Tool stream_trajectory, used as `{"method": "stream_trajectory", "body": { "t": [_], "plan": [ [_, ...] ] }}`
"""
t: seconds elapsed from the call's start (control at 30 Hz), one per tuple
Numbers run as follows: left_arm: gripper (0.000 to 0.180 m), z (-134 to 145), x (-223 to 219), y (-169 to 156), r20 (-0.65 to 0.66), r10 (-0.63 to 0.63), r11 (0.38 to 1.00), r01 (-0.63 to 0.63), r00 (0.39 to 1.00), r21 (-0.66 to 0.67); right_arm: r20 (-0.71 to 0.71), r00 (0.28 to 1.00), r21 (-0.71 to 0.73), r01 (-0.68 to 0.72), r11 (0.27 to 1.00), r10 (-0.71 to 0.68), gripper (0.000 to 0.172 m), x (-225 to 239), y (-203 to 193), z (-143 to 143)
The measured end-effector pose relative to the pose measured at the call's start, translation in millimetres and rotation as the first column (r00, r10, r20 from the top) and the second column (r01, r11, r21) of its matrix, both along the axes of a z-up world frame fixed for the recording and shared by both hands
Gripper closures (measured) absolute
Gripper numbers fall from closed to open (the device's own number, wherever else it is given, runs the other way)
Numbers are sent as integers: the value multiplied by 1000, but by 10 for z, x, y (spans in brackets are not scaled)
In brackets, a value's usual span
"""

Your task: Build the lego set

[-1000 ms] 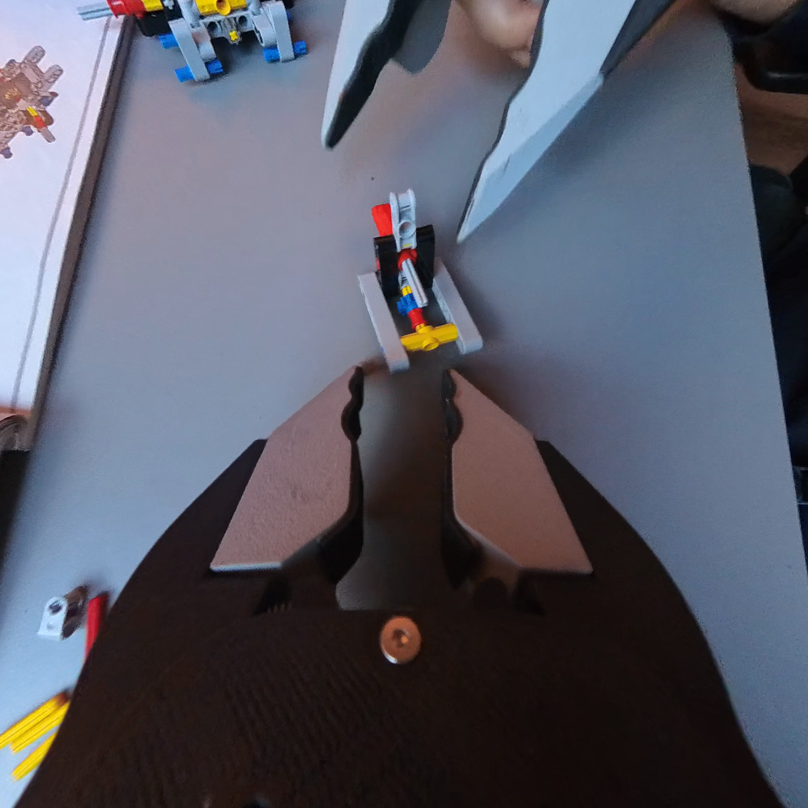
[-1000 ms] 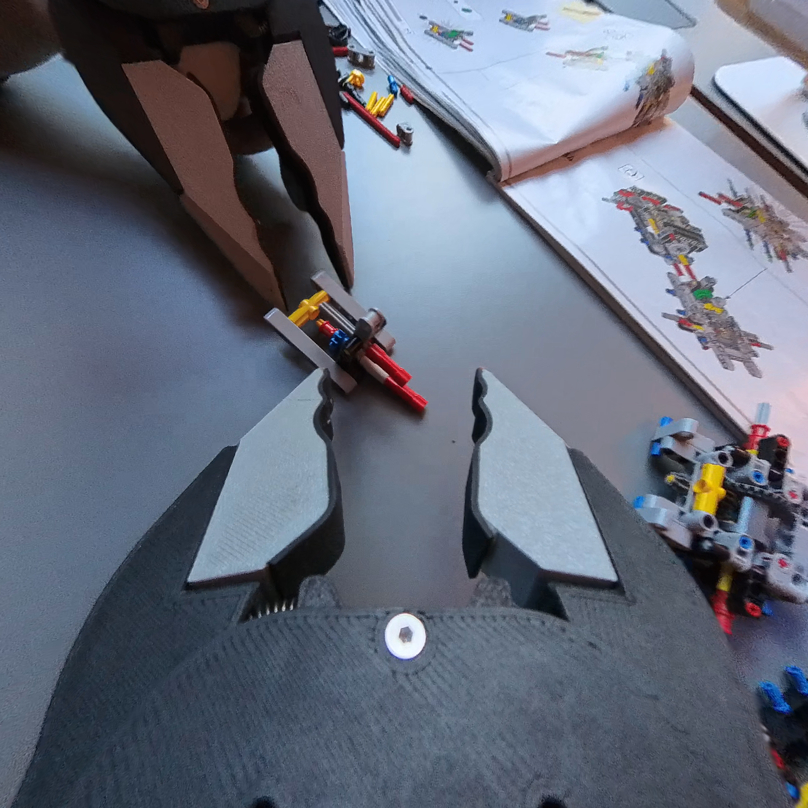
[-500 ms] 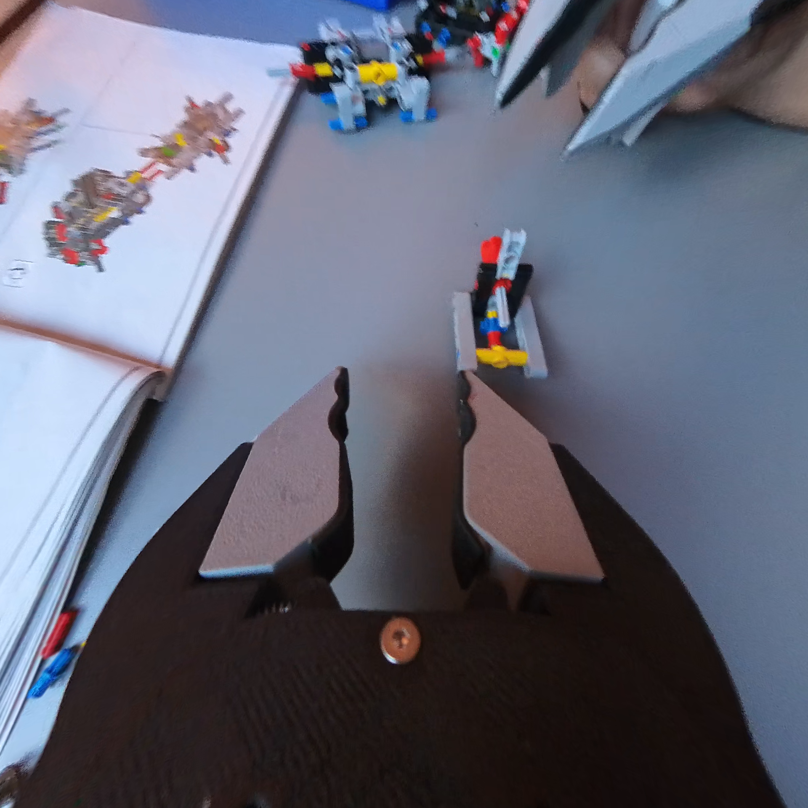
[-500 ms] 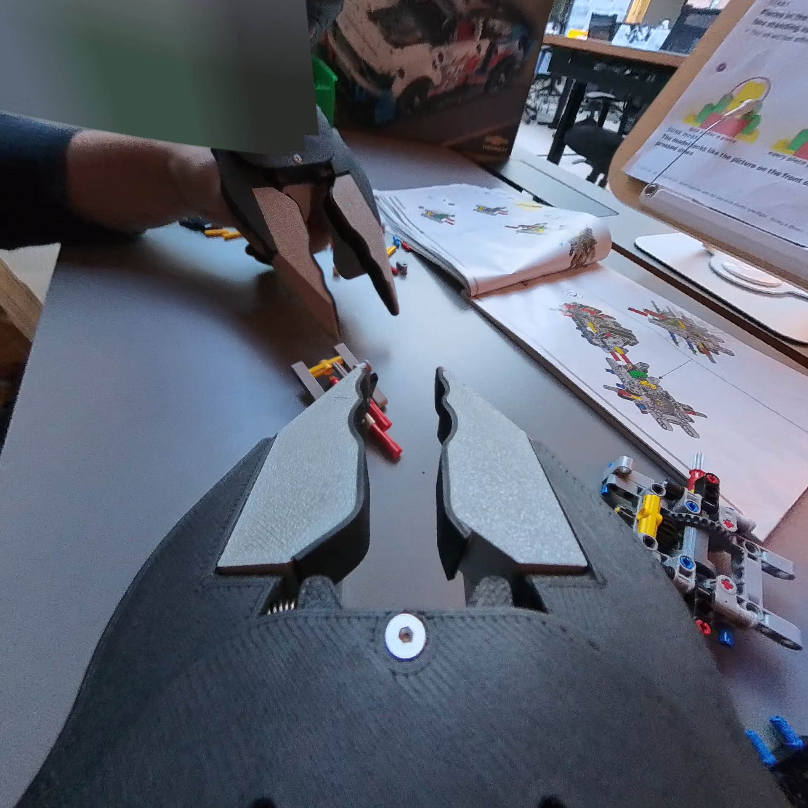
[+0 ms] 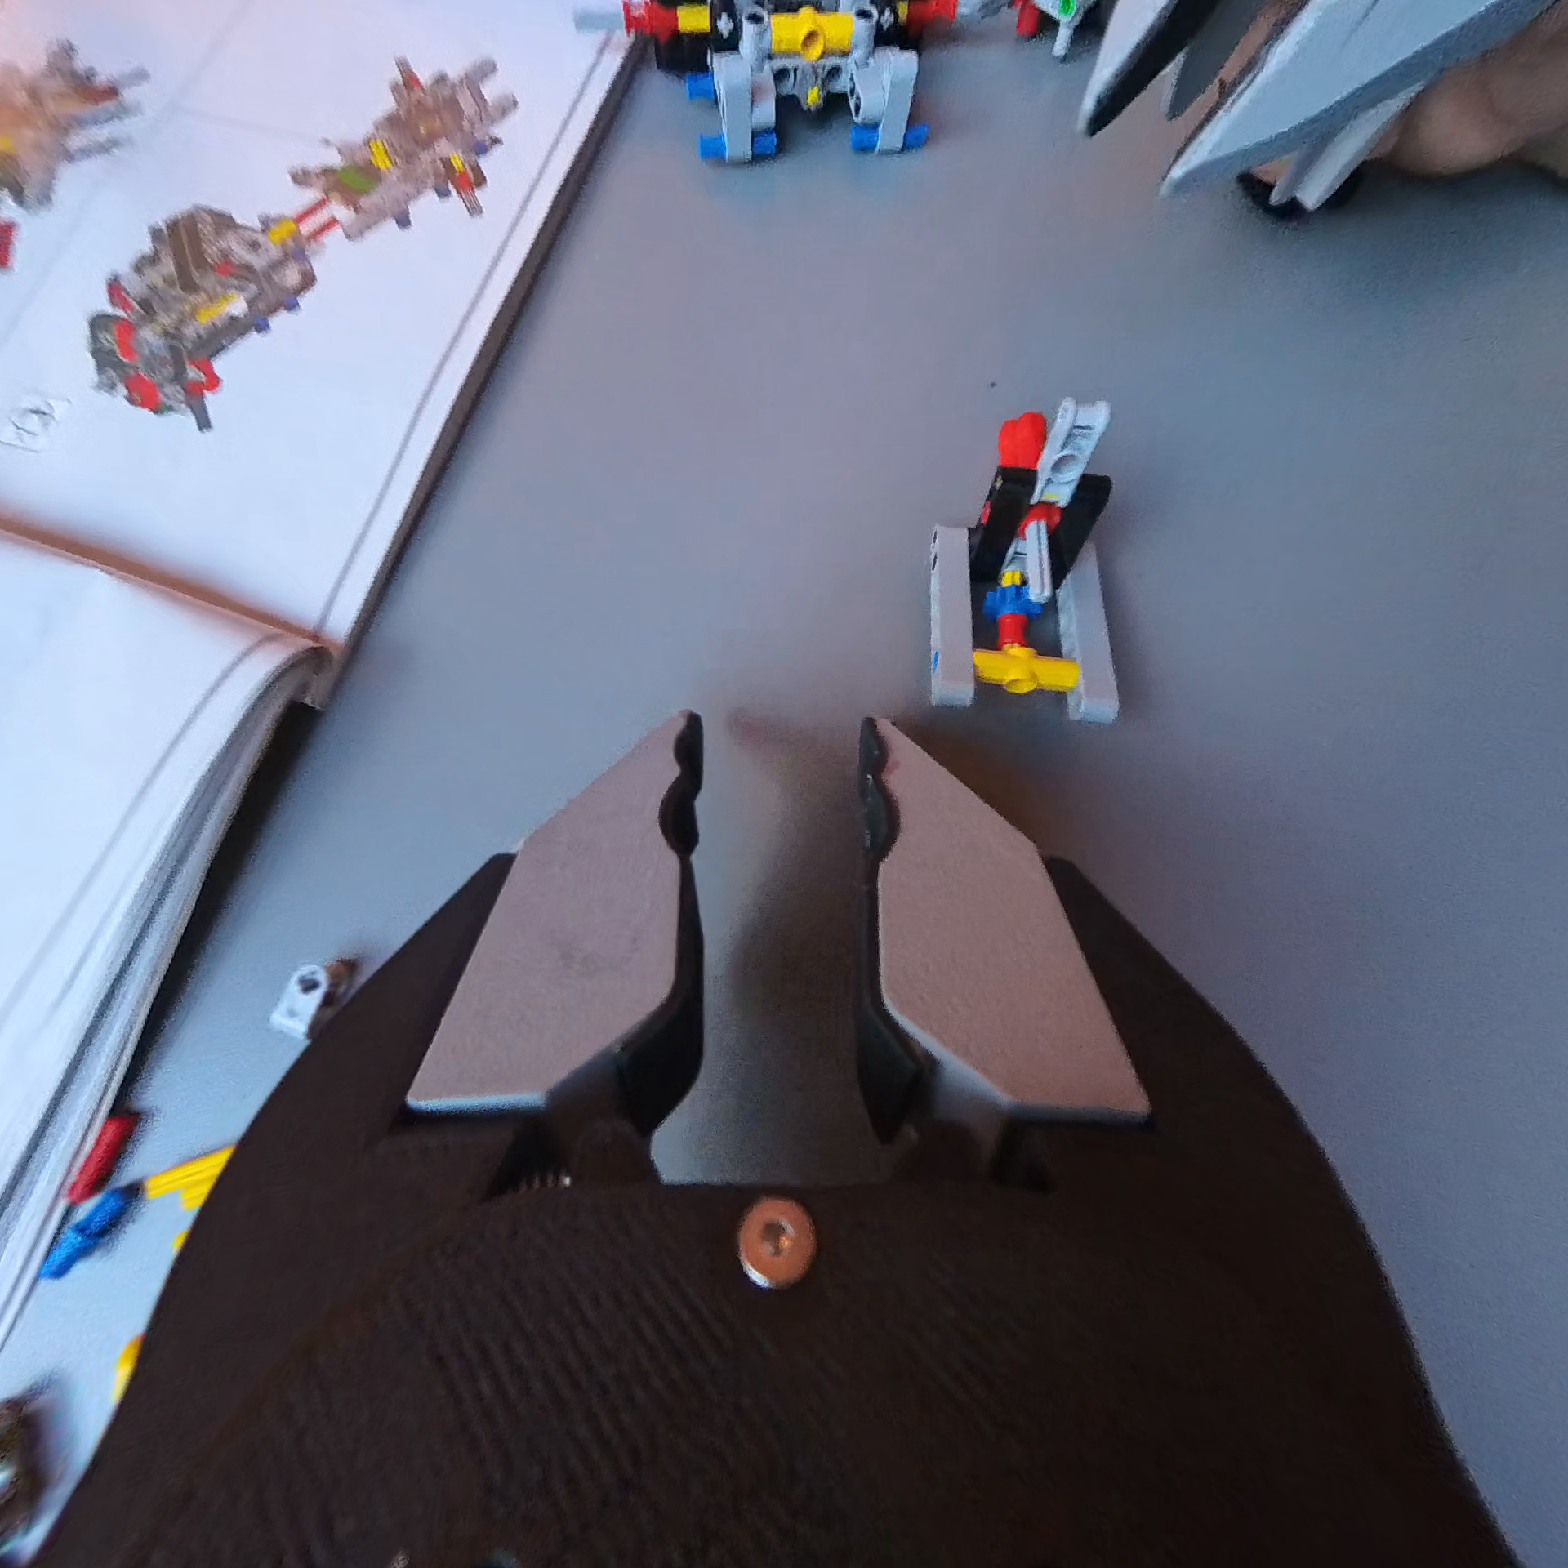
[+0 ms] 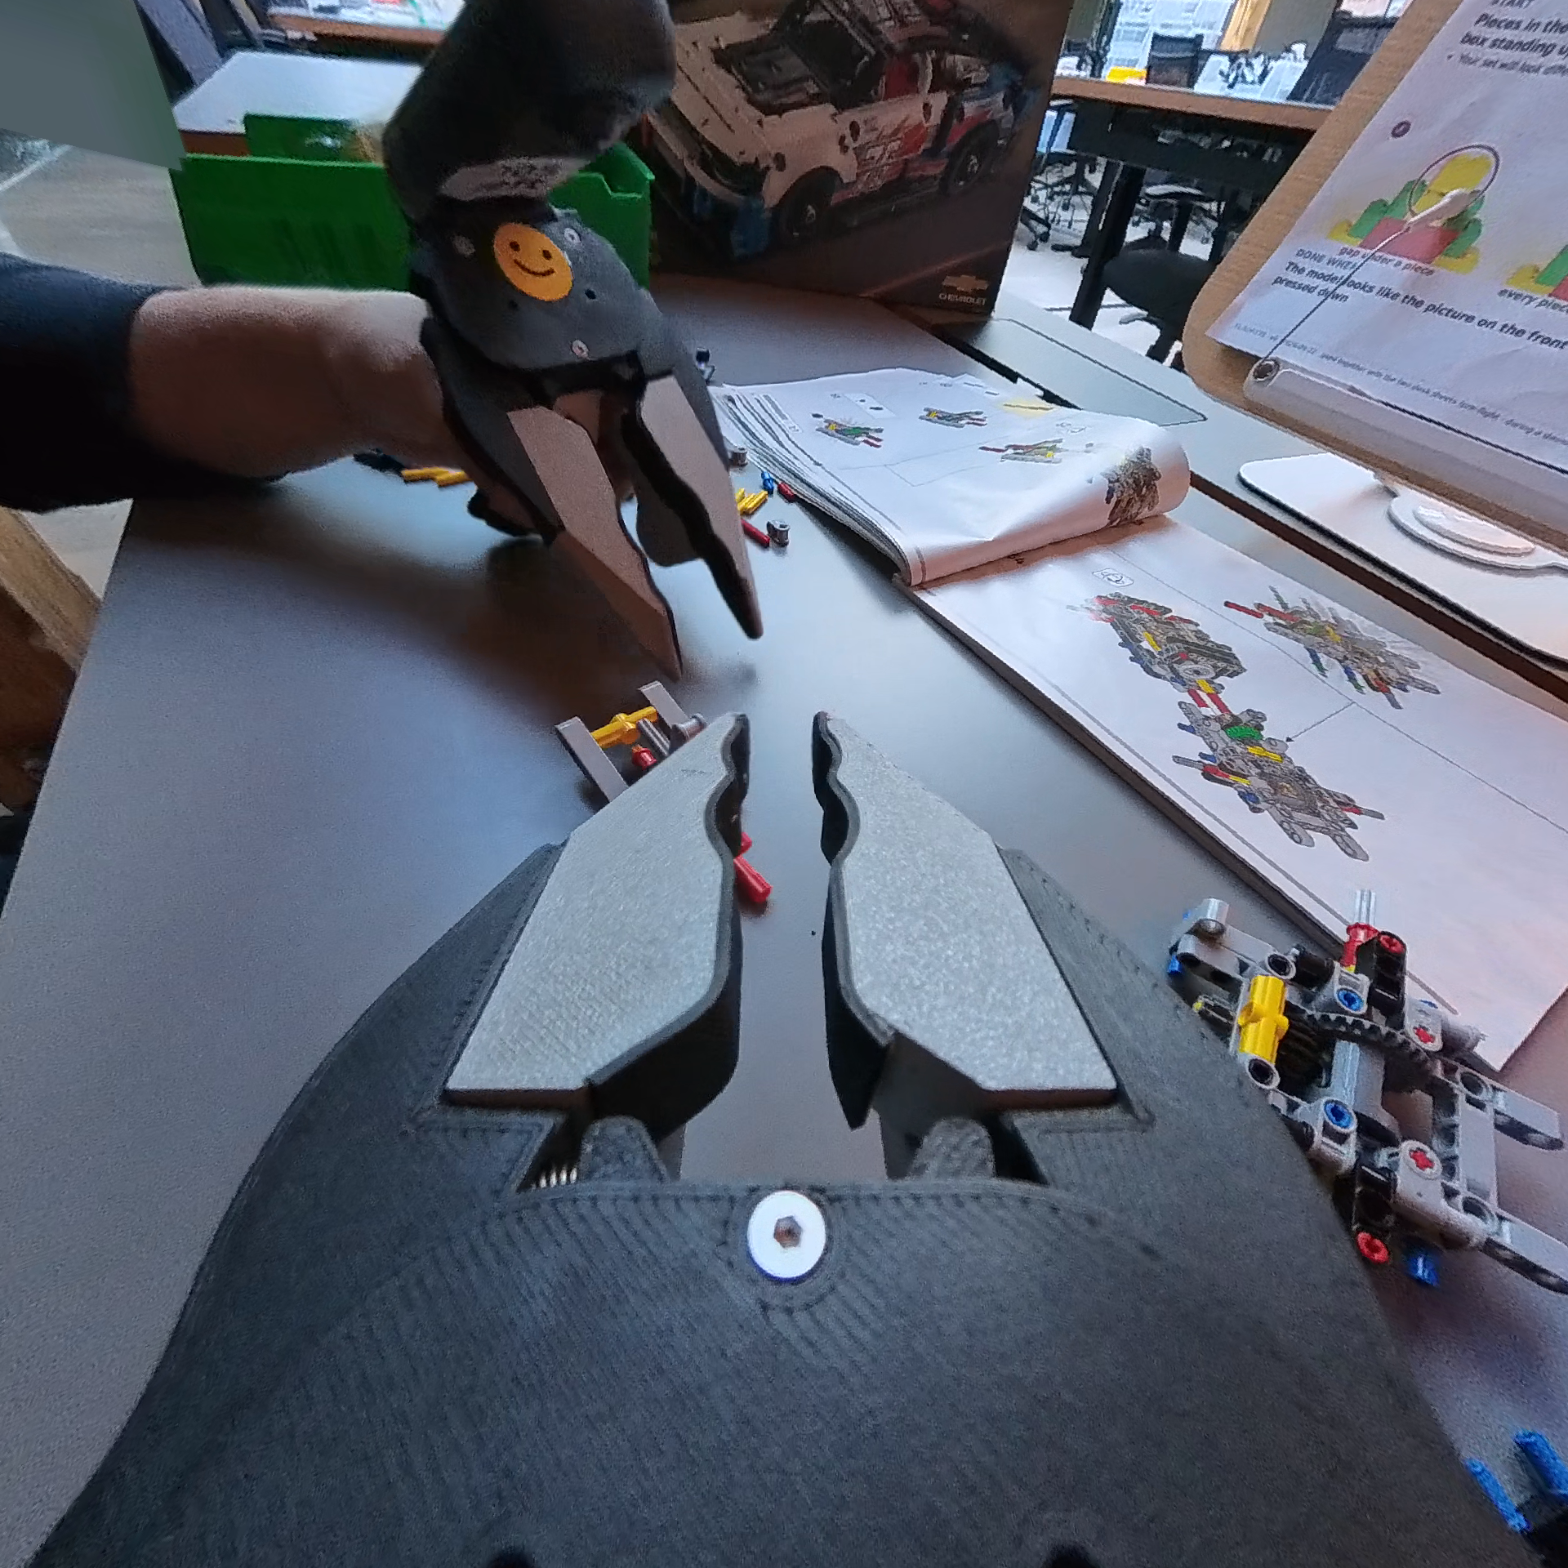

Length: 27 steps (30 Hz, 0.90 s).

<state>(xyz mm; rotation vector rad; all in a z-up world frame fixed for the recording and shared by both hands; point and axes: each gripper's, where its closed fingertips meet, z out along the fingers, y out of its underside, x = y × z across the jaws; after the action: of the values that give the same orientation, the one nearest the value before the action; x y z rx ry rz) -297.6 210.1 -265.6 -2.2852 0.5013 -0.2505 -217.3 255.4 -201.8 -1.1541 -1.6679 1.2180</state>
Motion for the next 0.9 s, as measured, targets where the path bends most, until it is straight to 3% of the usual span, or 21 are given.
{"method": "stream_trajectory", "body": {
  "t": [0.17, 0.9],
  "plan": [
    [150, -54, 68, -18, -5, -31, 999, 31, 999, -14, 11, 1000, 2, -4, 1000, 4, 172, -15, 1, -16],
    [155, -65, 102, -15, -18, -45, 999, 45, 999, -8, 46, 999, 4, -2, 1000, 2, 172, -40, 5, -66]
  ]
}}
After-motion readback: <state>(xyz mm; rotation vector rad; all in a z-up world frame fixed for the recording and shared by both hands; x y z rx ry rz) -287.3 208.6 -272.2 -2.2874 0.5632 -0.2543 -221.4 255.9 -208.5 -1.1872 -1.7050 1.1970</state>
